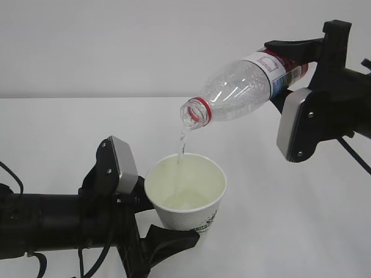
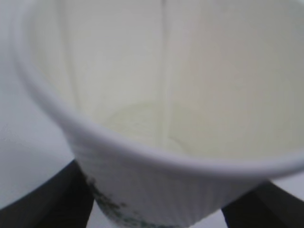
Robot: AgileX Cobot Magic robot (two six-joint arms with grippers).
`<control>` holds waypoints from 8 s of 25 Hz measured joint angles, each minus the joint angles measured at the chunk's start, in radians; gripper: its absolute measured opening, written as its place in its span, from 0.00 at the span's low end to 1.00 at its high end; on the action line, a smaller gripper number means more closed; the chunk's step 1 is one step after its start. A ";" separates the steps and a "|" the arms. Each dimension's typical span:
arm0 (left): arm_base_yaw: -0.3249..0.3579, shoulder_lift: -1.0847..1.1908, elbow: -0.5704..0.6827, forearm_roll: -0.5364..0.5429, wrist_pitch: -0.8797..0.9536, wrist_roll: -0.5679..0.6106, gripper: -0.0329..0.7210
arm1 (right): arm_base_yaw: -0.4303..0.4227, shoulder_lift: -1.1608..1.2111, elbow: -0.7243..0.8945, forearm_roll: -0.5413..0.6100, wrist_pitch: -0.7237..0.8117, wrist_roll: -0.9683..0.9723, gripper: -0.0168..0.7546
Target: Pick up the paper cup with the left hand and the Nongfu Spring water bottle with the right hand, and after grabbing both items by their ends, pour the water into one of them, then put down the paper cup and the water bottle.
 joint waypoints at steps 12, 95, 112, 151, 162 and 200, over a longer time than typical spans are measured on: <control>0.000 0.000 0.000 0.000 0.002 0.000 0.78 | 0.000 0.000 0.000 0.002 0.000 -0.002 0.67; 0.000 0.000 0.000 0.000 -0.022 0.000 0.78 | 0.000 -0.002 -0.001 0.020 -0.015 -0.053 0.67; 0.000 0.000 0.000 0.000 -0.022 0.000 0.78 | 0.000 -0.003 -0.001 0.022 -0.017 -0.059 0.67; 0.000 0.000 0.000 0.000 -0.022 0.000 0.78 | 0.000 -0.003 -0.001 0.039 -0.023 -0.094 0.67; 0.000 0.000 0.000 0.000 -0.022 0.000 0.78 | 0.000 -0.003 -0.001 0.039 -0.052 -0.095 0.67; -0.002 0.000 0.000 -0.001 -0.020 0.000 0.78 | 0.000 -0.003 -0.004 0.040 -0.053 -0.098 0.67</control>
